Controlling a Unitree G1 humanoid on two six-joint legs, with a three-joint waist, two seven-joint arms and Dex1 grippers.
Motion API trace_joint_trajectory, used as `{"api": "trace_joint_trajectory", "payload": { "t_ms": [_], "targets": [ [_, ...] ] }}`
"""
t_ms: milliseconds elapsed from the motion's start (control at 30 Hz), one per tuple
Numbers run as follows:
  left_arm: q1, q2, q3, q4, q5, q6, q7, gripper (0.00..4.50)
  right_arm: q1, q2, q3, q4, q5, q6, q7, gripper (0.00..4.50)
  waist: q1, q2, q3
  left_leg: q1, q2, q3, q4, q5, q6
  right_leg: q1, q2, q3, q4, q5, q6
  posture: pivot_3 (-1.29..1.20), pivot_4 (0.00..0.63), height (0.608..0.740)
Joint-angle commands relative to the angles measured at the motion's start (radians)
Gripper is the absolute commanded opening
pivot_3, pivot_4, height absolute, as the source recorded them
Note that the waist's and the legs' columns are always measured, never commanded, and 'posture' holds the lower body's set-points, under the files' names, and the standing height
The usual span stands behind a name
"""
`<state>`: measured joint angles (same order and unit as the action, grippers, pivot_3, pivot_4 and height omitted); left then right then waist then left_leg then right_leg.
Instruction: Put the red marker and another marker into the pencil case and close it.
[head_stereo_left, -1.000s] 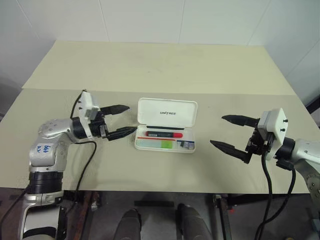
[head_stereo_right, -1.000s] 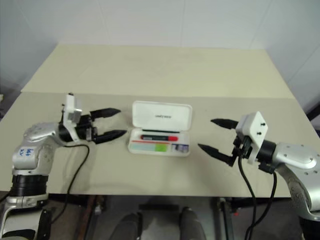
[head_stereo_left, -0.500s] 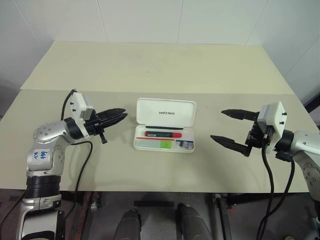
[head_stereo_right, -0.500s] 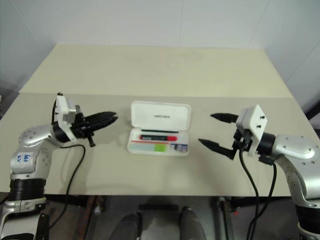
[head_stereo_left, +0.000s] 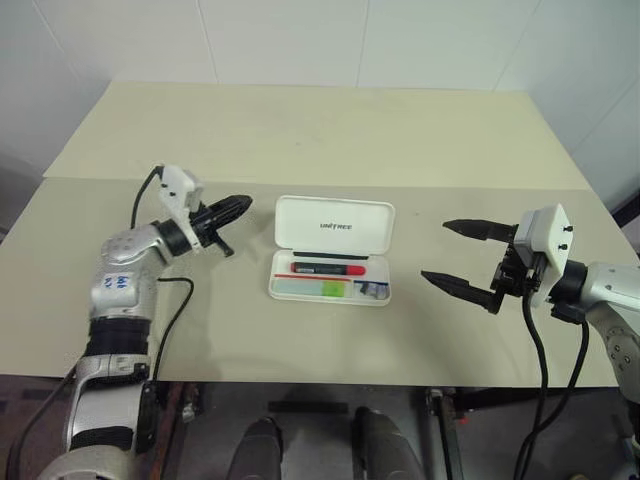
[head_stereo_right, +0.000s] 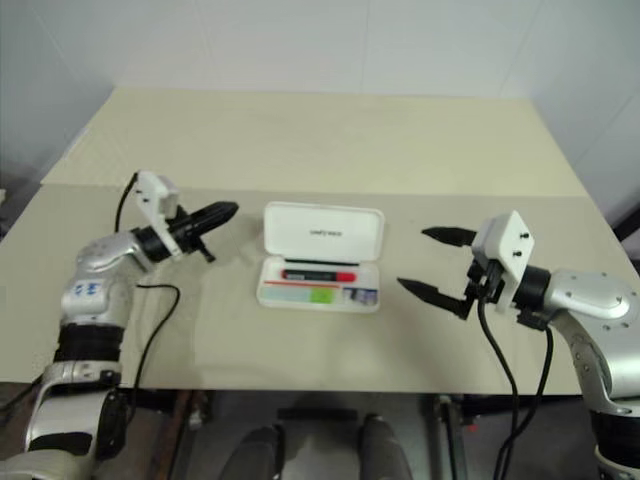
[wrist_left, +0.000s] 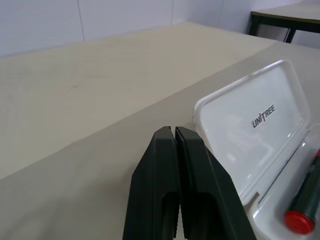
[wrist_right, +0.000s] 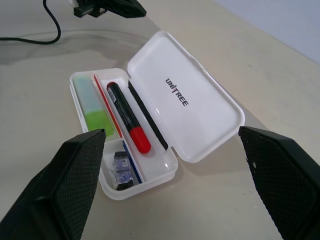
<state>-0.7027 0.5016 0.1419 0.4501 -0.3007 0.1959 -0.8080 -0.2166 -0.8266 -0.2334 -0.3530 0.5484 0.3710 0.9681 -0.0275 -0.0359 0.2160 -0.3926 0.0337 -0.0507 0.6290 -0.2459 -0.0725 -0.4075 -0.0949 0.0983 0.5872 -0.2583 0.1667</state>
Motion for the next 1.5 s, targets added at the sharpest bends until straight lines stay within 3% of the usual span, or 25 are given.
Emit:
{"api": "trace_joint_trajectory", "payload": {
  "t_ms": [33,400,867,1167,1500],
  "targets": [
    [-0.057,-0.020,-0.036,0.070,0.040,-0.019,0.006,0.05,0.001,-0.001,-0.020,-0.036,-0.002,-0.014,-0.015,4.50,0.000,0.000,0.000,0.000,0.000,0.000,0.000,0.000,0.000,0.000,0.000,0.000,0.000,0.000,0.001,0.00,0.150,0.740],
    [-0.155,-0.075,-0.090,0.206,0.073,-0.074,-0.060,0.05,0.022,0.004,-0.027,-0.075,0.005,-0.005,-0.051,4.50,0.000,0.000,0.000,0.000,0.000,0.000,-0.002,0.000,0.000,0.000,0.000,0.000,-0.001,0.002,0.003,0.00,0.150,0.740],
    [-0.105,-0.004,-0.093,0.093,0.042,-0.121,-0.299,0.05,0.034,0.021,-0.010,-0.088,0.006,-0.007,-0.078,4.50,-0.001,0.000,0.000,-0.001,0.000,0.000,-0.002,0.000,0.000,-0.001,0.000,0.000,-0.002,0.002,0.003,0.00,0.150,0.740],
    [-0.059,0.023,-0.149,0.033,0.052,-0.152,-0.446,0.05,0.027,0.024,-0.004,-0.085,0.004,-0.006,-0.082,4.50,0.000,0.000,0.000,-0.001,0.000,0.000,-0.001,0.000,0.000,0.000,0.000,0.000,-0.002,0.001,0.002,0.00,0.150,0.740],
    [0.008,0.035,-0.263,-0.101,0.054,-0.054,-0.578,0.05,0.035,0.032,-0.004,-0.093,0.000,-0.006,-0.098,4.50,-0.002,0.000,0.000,-0.001,0.000,0.000,-0.002,0.000,0.000,-0.001,0.000,0.000,-0.002,-0.001,-0.002,0.00,0.150,0.740]
  ]
}}
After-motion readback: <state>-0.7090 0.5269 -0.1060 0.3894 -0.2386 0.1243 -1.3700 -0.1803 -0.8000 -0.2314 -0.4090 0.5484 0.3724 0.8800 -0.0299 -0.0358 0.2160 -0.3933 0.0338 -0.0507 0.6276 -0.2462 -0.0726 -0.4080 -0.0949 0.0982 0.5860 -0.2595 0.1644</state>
